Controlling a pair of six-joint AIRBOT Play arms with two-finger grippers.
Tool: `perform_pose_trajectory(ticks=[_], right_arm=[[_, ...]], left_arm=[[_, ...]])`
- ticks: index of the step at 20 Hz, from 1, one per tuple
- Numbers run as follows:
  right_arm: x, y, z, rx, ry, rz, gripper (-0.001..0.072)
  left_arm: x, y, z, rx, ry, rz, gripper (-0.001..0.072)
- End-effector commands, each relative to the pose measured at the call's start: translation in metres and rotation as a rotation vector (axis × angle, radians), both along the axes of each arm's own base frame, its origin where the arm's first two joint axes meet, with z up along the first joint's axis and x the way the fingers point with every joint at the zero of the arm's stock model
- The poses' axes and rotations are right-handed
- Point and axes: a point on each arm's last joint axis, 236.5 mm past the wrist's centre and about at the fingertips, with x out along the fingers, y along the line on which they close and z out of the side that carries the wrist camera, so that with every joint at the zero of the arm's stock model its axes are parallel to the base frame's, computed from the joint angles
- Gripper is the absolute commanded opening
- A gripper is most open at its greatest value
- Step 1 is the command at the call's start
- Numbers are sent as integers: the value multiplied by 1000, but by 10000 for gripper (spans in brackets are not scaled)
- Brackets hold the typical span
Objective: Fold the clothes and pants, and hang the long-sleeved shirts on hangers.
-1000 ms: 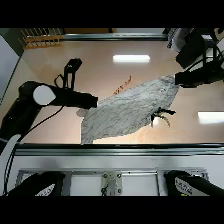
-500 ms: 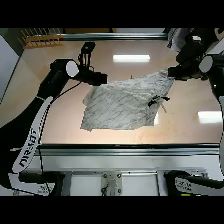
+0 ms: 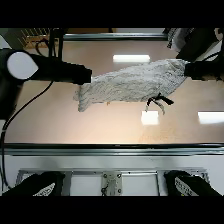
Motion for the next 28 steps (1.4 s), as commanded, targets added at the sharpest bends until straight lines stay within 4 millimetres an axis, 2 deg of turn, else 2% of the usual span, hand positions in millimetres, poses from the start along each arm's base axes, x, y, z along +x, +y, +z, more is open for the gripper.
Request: perform_pose_trajectory(ticks=[1,3,5,6,8,11,12,13,14,15,17,19,20,21,22,24,26,28], right_arm=[[-55,13,20,27,29,42,22],[-61,13,23,51,32,17,22],[-56,13,17,64,48,2,22],[-50,13,11,68,65,-3,22],[-31,12,-11,70,116,-6,22],[19,8,-55,63,165,-17,22],[36,5,-71,53,170,-26,23],[53,-2,-87,31,173,-40,22],[64,-7,-101,19,183,-50,23],[69,-8,-112,19,201,-52,23],[72,-7,-127,20,236,-51,22],[72,-6,-129,21,241,-48,23],[72,-6,-129,20,241,-48,23],[72,-6,-129,20,241,-48,23],[72,-6,-129,20,241,-49,23],[71,-4,-129,27,242,-46,23],[70,-4,-130,27,251,-45,23],[67,-4,-131,27,264,-44,23]], left_arm=[[-76,-3,33,-42,-54,-80,11],[-98,-6,31,-74,-31,-82,11],[-97,-6,17,-65,-8,-75,11],[-88,-5,5,-60,8,-56,11],[-57,-4,-27,-32,50,-14,11],[13,-10,-74,-10,45,41,13],[35,-8,-89,-11,47,72,202],[59,0,-100,-9,57,113,494],[77,13,-107,-14,80,159,539],[93,33,-113,-15,105,210,540],[109,78,-127,-3,156,303,540],[101,117,-160,27,264,368,540],[92,130,-182,41,326,387,540],[84,133,-205,38,379,373,540],[77,126,-226,3,428,333,540],[73,100,-255,-124,507,257,540],[81,74,-275,-240,569,229,539],[94,52,-290,-285,608,207,539]])
